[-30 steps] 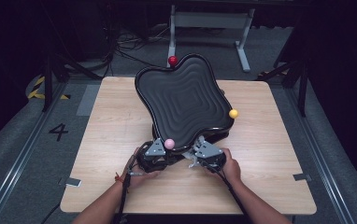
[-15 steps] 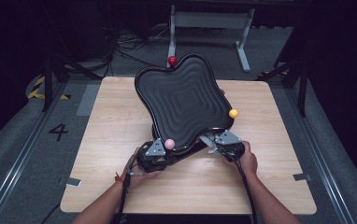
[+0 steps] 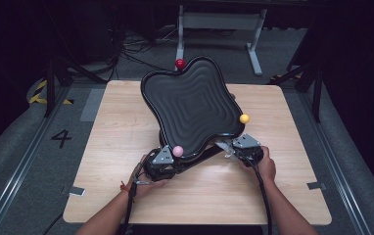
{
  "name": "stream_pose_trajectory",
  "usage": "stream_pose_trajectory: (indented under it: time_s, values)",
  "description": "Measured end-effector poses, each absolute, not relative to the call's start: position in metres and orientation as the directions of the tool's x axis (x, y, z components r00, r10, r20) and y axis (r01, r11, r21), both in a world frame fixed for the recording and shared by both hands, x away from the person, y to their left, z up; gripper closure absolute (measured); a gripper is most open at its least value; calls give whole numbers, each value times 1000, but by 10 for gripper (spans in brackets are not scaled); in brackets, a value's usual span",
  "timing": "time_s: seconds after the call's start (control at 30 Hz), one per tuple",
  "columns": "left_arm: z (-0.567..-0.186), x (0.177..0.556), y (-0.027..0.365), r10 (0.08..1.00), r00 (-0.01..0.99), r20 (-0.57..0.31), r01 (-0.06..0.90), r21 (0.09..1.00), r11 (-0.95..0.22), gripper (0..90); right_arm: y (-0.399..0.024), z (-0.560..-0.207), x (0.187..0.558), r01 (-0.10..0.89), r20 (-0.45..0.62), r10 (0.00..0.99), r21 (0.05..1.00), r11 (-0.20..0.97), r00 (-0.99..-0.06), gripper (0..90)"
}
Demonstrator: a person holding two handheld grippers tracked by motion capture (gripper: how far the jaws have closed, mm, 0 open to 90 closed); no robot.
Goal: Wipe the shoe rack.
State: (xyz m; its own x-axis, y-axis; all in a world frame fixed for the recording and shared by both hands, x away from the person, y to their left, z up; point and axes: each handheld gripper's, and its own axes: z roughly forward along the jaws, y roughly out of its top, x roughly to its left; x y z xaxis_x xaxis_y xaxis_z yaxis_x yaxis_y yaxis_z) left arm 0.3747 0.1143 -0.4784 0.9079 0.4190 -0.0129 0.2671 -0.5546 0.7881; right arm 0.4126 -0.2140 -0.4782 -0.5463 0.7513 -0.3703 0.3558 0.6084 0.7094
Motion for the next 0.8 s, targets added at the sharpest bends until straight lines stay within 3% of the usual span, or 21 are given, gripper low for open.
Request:
stream_pose_trajectory:
  time_s: [0.57, 0.8]
  values:
    - [-479, 374, 114, 422, 906, -7, 265, 787, -557, 738, -243, -459, 387, 346, -334, 780, 754, 558, -529, 809]
    - [-479, 374, 114, 423, 906, -8, 266, 788, -555, 737, -266, -443, 375, 348, -276, 832, 811, 471, -482, 810]
